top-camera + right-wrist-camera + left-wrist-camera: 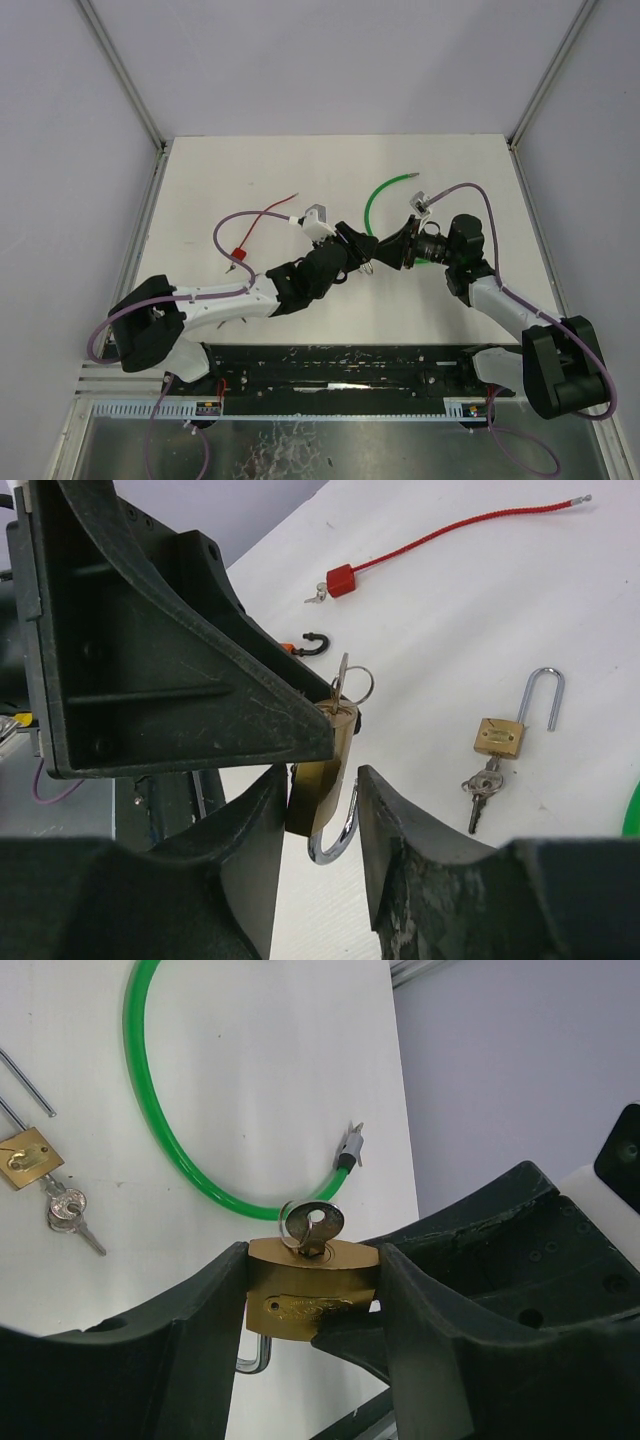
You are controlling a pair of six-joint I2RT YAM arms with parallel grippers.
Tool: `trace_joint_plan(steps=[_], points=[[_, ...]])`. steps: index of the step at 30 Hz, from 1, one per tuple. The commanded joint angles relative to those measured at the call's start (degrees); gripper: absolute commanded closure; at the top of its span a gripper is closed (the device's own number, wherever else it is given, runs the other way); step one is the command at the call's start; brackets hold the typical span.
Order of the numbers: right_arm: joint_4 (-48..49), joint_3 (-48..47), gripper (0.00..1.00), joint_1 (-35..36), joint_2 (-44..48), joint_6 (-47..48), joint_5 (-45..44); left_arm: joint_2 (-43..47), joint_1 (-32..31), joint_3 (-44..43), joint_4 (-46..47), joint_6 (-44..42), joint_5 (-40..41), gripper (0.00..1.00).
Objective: Lock with the key
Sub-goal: Pick up the lock from the center of the board.
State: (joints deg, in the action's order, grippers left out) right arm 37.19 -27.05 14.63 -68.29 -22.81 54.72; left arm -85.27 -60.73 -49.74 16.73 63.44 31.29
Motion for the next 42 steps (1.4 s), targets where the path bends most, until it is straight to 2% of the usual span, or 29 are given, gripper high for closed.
trace_joint_plan(steps=[1,7,10,12,16,20,27,31,36,42], points=[[5.67,0.15,0.62,0.42,0.05,-1.76,0.95,0.39,-0.44,-2.09,4.54,1.51,0.16,1.00],[4.00,-1.12,0.87,0.45,-0.32,-1.30,2.21,0.77,-0.36,-1.53,5.68,1.42,-1.59,0.98],[3.71,-1.47,0.95,0.32,0.43,-1.21,2.94,1.78,-0.42,-0.83,5.71,1.34,-1.98,0.82],[3.52,-1.77,0.99,0.09,0.97,-1.27,3.71,2.86,-0.43,0.57,7.03,1.07,-2.53,0.63],[3.69,-2.19,1.00,-0.50,1.24,-2.02,5.77,6.07,-0.38,5.49,13.59,-0.07,-3.72,0.36],[3.99,-2.35,1.00,-1.30,1.04,-2.96,7.19,9.47,-0.32,10.23,18.89,-1.85,-3.89,0.20],[5.91,-2.54,1.00,-2.94,1.72,-5.22,9.84,16.69,-0.31,16.20,23.95,-10.92,-6.47,0.12],[4.53,-3.32,1.00,-4.29,3.02,-5.10,11.91,21.71,-0.20,23.94,33.51,-17.28,-9.04,0.01],[1.82,-3.70,1.00,-4.84,5.01,-3.39,14.39,27.45,0.07,33.15,45.95,-30.91,-18.22,0.00],[1.58,-3.77,1.00,-4.89,5.54,-3.55,16.89,31.80,0.86,34.07,40.98,-35.30,-26.71,0.00]])
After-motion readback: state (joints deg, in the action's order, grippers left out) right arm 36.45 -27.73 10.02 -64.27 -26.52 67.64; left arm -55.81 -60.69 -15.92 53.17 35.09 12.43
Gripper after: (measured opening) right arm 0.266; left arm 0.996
